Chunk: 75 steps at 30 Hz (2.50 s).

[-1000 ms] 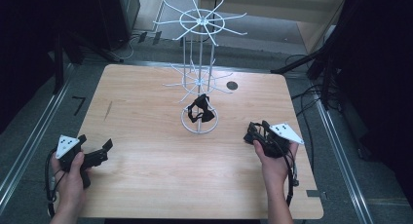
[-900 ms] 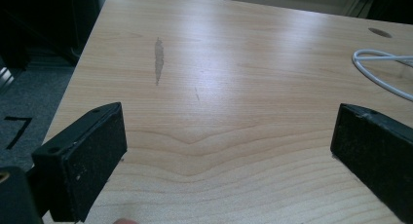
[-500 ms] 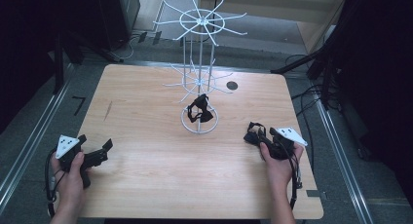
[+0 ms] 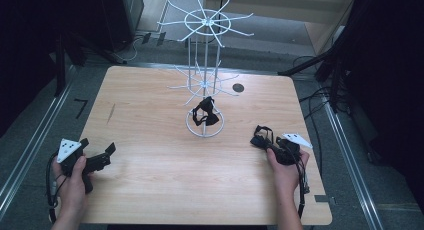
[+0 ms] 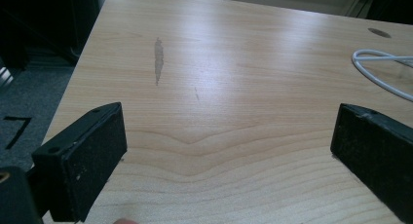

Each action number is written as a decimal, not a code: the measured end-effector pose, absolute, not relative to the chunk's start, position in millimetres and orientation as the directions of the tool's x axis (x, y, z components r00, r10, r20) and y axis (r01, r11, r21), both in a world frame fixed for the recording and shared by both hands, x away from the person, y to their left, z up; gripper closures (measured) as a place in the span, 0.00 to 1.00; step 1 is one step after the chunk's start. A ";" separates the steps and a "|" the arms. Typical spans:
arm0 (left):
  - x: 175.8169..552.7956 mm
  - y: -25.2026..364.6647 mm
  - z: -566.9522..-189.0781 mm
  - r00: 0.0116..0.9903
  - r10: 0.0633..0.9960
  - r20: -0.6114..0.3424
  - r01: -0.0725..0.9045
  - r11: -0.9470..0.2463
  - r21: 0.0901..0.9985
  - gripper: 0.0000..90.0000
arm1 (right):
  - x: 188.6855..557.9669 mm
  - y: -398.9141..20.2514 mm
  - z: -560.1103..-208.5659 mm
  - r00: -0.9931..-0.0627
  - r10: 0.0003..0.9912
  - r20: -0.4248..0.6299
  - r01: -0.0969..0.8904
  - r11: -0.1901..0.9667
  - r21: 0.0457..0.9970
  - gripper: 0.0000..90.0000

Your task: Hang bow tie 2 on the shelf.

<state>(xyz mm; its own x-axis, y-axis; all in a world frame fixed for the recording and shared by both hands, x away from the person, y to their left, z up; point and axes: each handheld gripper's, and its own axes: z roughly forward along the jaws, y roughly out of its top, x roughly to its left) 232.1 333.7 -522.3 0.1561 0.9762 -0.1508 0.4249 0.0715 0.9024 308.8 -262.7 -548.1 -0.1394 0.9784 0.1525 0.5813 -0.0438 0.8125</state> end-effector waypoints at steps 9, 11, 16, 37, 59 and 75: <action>232.1 333.6 -522.3 0.156 0.976 -0.150 0.424 0.071 0.903 0.00 | 309.3 -265.3 -550.2 -0.133 0.975 0.180 0.646 -0.053 0.762 0.89; 232.1 333.6 -522.3 0.156 0.976 -0.150 0.424 0.071 0.903 0.00 | 308.4 -264.9 -550.3 -0.140 0.976 0.166 0.645 -0.037 0.763 0.96; 232.1 333.5 -522.3 0.155 0.976 -0.152 0.423 0.074 0.903 0.00 | 304.1 -262.9 -549.8 -0.152 0.977 0.146 0.638 -0.016 0.770 1.00; 232.0 333.6 -522.3 0.160 0.976 -0.151 0.427 0.069 0.902 0.00 | 276.0 -240.0 -511.0 -0.251 0.956 0.154 0.463 -0.021 0.886 1.00; 232.1 333.2 -522.4 0.158 0.976 -0.151 0.427 0.071 0.901 0.00 | 268.9 -227.2 -479.3 -0.297 0.945 0.137 0.369 -0.019 0.929 1.00; 232.1 333.3 -522.4 0.158 0.975 -0.154 0.428 0.073 0.901 0.00 | 267.6 -217.3 -456.6 -0.329 0.937 0.117 0.321 -0.006 0.947 1.00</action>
